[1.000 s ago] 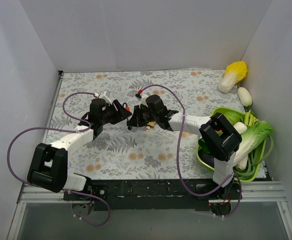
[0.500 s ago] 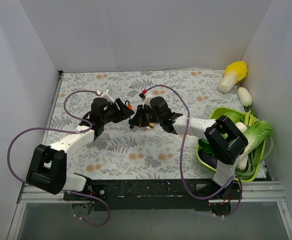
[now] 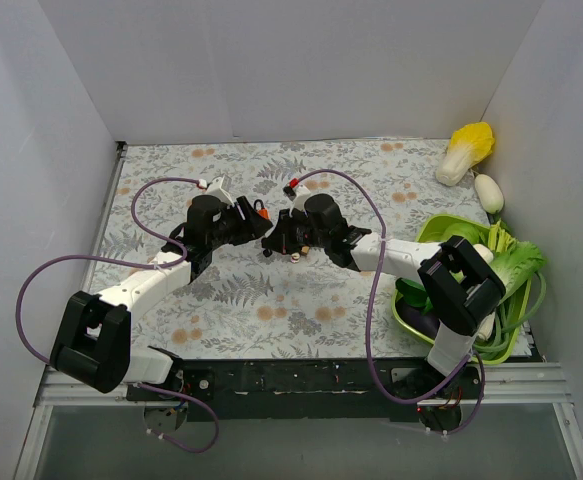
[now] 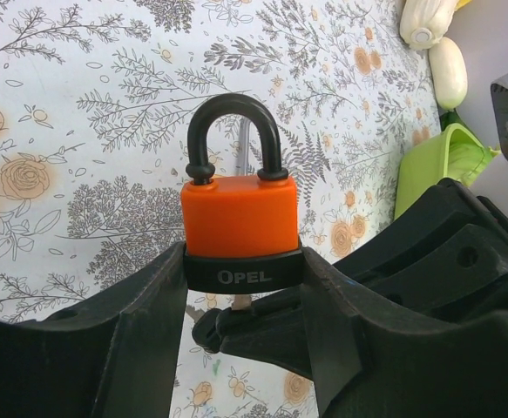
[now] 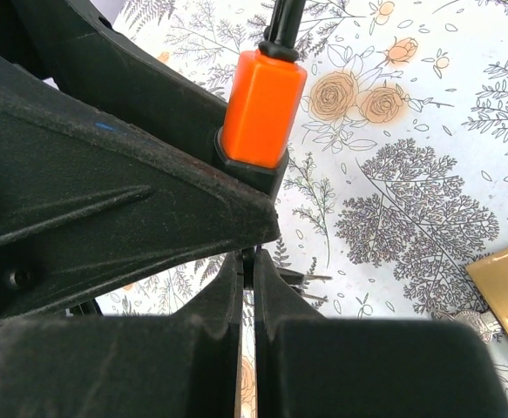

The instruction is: Unlock with the key

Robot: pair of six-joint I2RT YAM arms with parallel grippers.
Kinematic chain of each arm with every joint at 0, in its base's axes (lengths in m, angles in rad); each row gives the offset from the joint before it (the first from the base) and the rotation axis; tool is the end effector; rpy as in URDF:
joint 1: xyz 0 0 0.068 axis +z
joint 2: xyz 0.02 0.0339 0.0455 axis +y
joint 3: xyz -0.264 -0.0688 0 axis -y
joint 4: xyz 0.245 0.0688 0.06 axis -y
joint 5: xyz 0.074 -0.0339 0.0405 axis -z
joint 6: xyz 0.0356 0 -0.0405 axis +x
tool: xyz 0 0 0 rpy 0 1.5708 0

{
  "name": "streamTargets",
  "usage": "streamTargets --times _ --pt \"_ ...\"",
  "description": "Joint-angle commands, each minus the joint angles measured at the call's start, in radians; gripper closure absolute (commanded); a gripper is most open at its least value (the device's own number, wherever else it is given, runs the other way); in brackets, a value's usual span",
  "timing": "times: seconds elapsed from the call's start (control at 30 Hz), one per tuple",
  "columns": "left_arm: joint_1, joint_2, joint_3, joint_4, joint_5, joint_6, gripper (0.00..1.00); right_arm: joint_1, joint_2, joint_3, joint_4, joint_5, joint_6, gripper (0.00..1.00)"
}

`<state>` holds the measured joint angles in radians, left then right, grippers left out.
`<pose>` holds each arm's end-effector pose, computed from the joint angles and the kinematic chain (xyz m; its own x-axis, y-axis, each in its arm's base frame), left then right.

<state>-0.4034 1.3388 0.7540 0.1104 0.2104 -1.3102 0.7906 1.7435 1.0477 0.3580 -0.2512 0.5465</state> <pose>0.2670 -0.1221 0.2355 -0.6443 -0.7524 -0.1370 -0.2630 0.3862 -0.8841 0.2710 0.2864 0.2266 -0.6427 0.0662 -0.7633 -0.6080 0.5621 0.5607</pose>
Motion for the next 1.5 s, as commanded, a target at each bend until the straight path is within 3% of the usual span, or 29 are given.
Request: streamTargets --times 0.0,0.4,0.7,1.07,1.47 --pt "-0.008 -0.013 -0.008 -0.156 -0.054 0.051 1.0 -0.053 -0.105 0.034 0.193 0.104 -0.005 0.99" --pt "-0.037 -0.013 -0.01 -0.161 -0.077 0.057 1.0 -0.064 -0.108 0.018 0.254 0.101 0.015 0.99" --pt "-0.037 -0.027 -0.03 -0.117 -0.04 -0.024 1.0 -0.065 -0.075 -0.014 0.326 0.081 0.047 0.99" --pt "-0.038 -0.053 -0.084 -0.002 0.006 -0.3 1.0 -0.037 -0.059 -0.08 0.41 0.13 -0.003 0.99" --pt "-0.038 -0.095 -0.131 0.02 0.052 -0.451 1.0 0.055 -0.053 -0.081 0.388 0.277 -0.141 0.99"
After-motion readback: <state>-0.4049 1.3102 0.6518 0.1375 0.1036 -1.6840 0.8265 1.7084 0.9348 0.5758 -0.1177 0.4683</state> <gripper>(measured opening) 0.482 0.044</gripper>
